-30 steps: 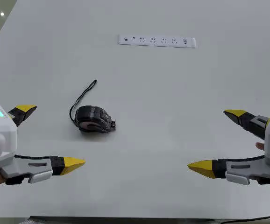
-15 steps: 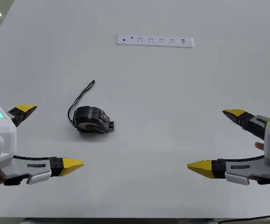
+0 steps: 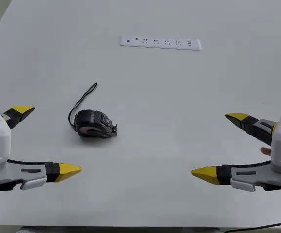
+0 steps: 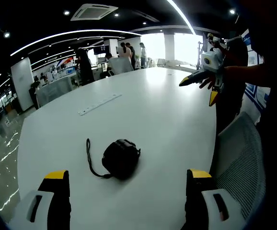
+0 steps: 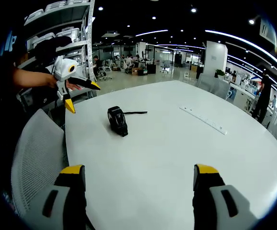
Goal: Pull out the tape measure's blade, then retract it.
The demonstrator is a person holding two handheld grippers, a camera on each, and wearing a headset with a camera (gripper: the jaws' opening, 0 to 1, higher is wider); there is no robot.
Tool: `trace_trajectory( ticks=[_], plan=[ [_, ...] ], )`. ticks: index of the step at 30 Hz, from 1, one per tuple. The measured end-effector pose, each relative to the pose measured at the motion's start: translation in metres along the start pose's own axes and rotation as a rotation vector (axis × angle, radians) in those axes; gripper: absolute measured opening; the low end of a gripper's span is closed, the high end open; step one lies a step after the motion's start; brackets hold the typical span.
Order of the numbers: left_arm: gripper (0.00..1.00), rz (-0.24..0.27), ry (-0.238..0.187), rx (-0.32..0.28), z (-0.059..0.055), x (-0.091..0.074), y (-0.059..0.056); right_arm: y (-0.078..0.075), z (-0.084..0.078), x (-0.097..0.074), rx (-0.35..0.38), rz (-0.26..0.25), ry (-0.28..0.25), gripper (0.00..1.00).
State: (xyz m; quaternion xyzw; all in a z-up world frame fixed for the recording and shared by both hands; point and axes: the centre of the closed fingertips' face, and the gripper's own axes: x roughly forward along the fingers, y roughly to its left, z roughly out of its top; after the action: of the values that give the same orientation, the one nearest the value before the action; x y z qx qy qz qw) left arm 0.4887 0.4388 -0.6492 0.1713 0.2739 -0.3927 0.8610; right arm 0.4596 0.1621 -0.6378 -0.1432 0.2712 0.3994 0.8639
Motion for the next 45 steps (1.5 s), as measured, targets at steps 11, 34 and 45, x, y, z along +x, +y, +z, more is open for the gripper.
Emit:
trace_trajectory(
  ticks=[11,34,45],
  plan=[
    [0.97,-0.022,0.010,0.027,0.000,0.002,0.001,-0.002,0.000,0.000,-0.011,0.009,-0.002,0.93],
    [0.69,-0.159,0.109,0.256,0.001,0.035,0.011,-0.005,0.009,0.025,-0.152,0.123,0.006,0.76],
    [0.64,-0.230,0.192,0.334,-0.015,0.064,0.017,-0.006,0.013,0.056,-0.222,0.194,0.020,0.69]
  ],
)
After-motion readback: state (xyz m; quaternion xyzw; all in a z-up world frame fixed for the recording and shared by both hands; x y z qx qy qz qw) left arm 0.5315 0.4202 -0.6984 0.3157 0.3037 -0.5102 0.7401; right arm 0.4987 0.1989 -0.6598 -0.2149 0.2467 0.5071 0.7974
